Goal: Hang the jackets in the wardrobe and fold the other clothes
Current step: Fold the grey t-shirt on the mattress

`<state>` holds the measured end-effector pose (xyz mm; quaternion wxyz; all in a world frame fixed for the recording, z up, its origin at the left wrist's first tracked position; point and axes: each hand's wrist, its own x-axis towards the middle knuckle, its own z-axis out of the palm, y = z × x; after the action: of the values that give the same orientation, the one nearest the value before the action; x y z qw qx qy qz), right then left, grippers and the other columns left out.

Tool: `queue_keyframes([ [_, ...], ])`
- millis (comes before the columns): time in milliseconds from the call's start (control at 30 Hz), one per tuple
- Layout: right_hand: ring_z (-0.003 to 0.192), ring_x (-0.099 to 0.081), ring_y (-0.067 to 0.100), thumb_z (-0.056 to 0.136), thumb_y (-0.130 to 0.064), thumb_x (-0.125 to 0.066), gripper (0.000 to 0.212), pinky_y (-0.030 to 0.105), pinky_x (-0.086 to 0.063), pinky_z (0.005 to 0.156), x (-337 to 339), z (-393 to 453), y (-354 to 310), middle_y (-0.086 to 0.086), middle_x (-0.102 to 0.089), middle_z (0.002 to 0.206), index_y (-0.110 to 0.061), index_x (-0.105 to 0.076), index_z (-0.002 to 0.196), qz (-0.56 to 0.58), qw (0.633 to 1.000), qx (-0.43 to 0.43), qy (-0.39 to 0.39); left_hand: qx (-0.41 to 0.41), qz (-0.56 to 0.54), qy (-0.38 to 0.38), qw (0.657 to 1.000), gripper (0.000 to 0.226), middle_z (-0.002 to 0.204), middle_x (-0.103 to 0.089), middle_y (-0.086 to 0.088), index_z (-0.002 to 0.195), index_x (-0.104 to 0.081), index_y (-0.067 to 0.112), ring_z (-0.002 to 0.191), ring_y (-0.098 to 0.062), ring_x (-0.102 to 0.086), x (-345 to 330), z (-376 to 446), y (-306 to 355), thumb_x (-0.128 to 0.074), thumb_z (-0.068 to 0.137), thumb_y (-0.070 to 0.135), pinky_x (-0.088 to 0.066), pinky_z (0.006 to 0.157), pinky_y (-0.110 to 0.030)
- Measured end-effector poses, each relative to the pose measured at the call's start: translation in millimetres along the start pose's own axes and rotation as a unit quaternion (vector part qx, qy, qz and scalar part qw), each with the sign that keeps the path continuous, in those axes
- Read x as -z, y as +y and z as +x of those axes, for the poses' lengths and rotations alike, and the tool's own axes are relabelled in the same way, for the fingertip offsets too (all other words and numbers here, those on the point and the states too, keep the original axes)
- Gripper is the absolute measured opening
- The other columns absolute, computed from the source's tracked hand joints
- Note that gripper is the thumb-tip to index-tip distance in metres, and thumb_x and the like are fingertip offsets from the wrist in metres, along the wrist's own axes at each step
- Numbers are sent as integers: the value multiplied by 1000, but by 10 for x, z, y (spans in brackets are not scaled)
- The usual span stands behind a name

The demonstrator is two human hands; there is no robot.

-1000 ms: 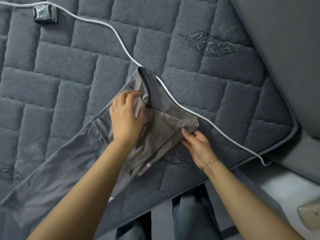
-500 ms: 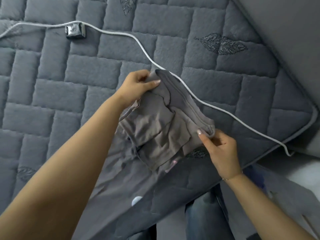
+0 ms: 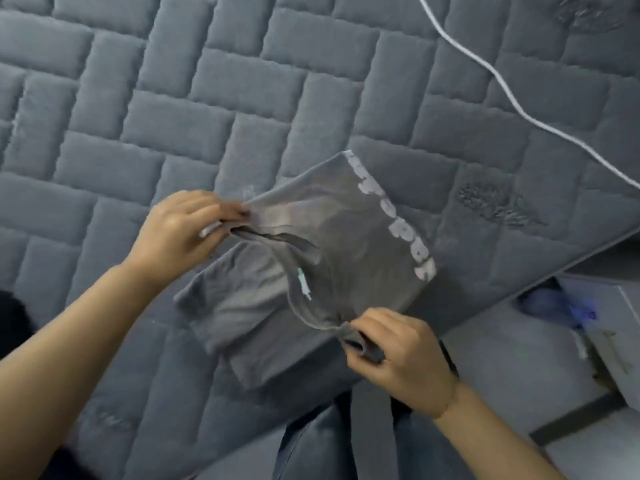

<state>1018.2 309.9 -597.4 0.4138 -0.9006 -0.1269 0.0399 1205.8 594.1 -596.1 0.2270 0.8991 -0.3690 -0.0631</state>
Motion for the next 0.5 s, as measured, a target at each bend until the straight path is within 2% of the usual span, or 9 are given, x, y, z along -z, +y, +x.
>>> queue_keyframes([
  [133, 56, -45, 15, 78, -13, -65, 13, 32, -43, 48, -776, -153, -274, -1, -50, 65, -10, -55, 70, 17, 992, 24, -123, 38, 40, -28, 998, 17, 110, -70, -11, 88, -73, 1, 90, -33, -65, -244, -1110, -344, -55, 90, 2, -51, 81, -39],
  [233, 56, -45, 16, 74, -10, -65, 14, 35, -43, 46, -1249, -205, -421, 1, -50, 64, -10, -52, 69, 24, 981, 23, -189, 68, 69, -5, 995, 16, 108, -70, -12, 86, -72, 2, 86, -33, -63, -454, -1677, -502, -57, 89, -3, -49, 77, -36],
  [500, 56, -44, 16, 72, -7, -67, 19, 27, -35, 45, -1958, -180, -710, 1, -49, 66, -12, -49, 71, 21, 955, 81, -284, 150, 112, 92, 978, 27, 99, -70, -14, 81, -73, 4, 76, -33, -61, -654, -2259, -750, -52, 99, 3, -50, 66, -39],
])
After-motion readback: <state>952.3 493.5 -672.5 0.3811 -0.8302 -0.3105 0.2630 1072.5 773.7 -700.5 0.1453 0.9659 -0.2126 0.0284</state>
